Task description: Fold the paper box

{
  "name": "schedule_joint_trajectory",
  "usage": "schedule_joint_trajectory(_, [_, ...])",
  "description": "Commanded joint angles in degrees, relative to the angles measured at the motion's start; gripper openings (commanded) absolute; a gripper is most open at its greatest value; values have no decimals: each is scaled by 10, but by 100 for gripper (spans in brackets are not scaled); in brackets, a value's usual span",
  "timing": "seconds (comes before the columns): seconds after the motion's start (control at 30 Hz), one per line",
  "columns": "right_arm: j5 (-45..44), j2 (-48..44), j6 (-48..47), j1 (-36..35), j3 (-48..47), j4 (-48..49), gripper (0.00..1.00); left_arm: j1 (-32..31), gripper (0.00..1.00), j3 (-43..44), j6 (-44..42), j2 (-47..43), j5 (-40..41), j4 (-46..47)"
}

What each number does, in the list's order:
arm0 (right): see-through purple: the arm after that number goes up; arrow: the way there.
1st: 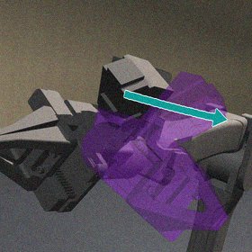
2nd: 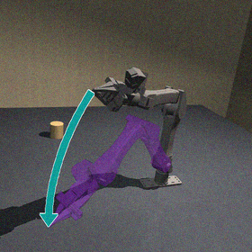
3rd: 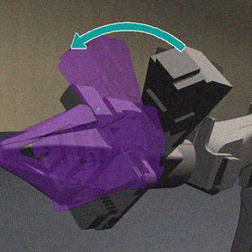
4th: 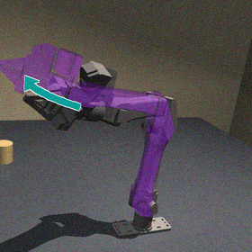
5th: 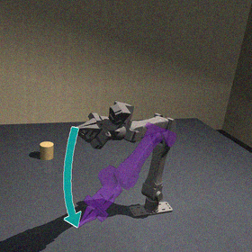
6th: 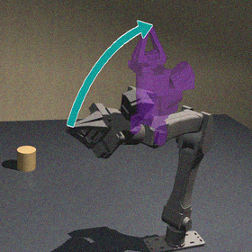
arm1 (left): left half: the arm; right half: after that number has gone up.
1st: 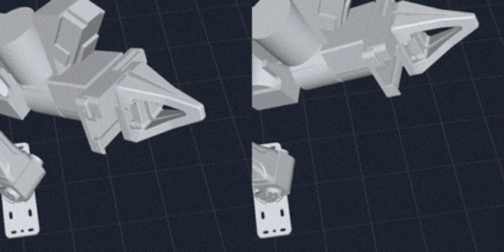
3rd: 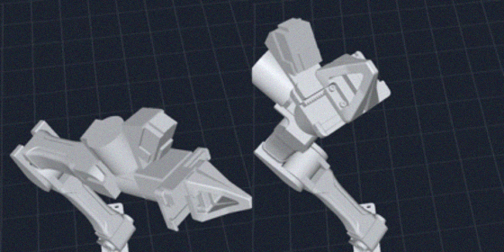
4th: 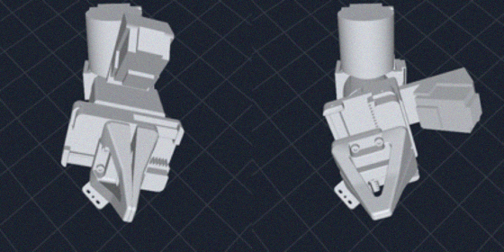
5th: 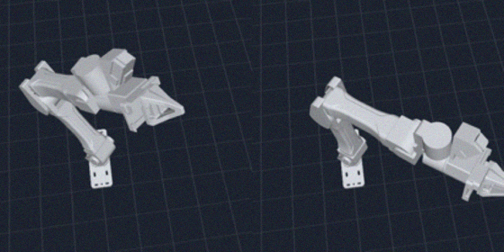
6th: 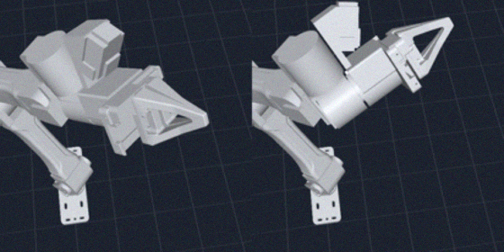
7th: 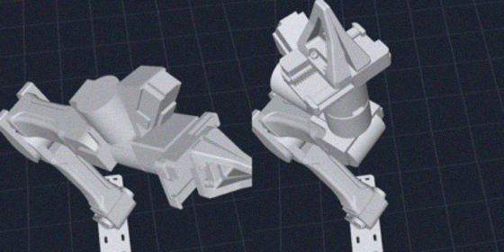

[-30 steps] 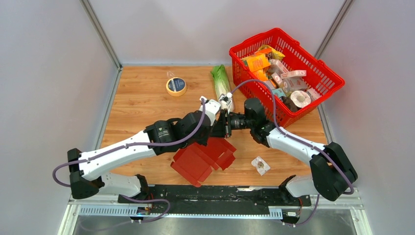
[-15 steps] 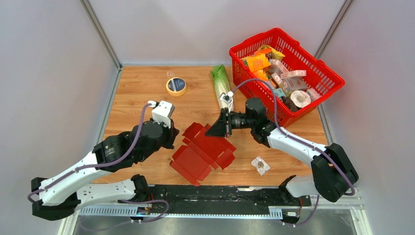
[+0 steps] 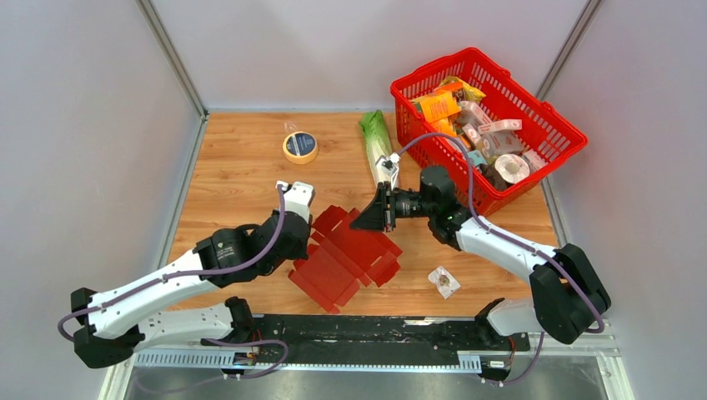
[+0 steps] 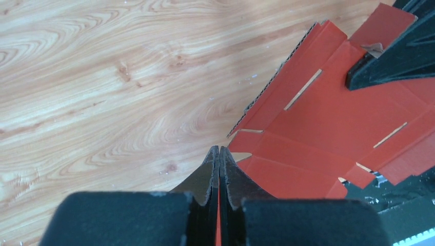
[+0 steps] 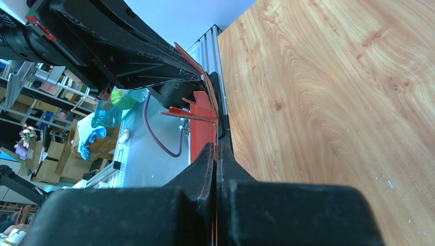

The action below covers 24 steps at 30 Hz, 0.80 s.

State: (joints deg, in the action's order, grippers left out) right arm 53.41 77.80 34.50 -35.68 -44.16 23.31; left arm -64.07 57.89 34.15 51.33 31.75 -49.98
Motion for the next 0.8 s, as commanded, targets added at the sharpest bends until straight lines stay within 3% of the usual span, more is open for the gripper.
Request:
schedule_joint_trajectory(0.0, [-1, -14, 10, 3, 2, 40, 0, 0, 0, -11, 12, -3, 35, 40])
schedule_joint_trajectory(0.37, [9, -15, 21, 3, 7, 60, 0, 40, 0, -66, 13, -37, -35, 112])
schedule_joint_trajectory(0.63, [12, -13, 23, 3, 7, 64, 0, 48, 0, -69, 25, -69, -5, 83])
schedule_joint_trajectory(0.73, [15, -12, 27, 3, 7, 67, 0, 88, 0, -82, 24, -86, -58, 102])
schedule_joint_trajectory(0.77, [15, -12, 27, 3, 7, 68, 0, 113, 0, -97, 22, -88, -110, 129])
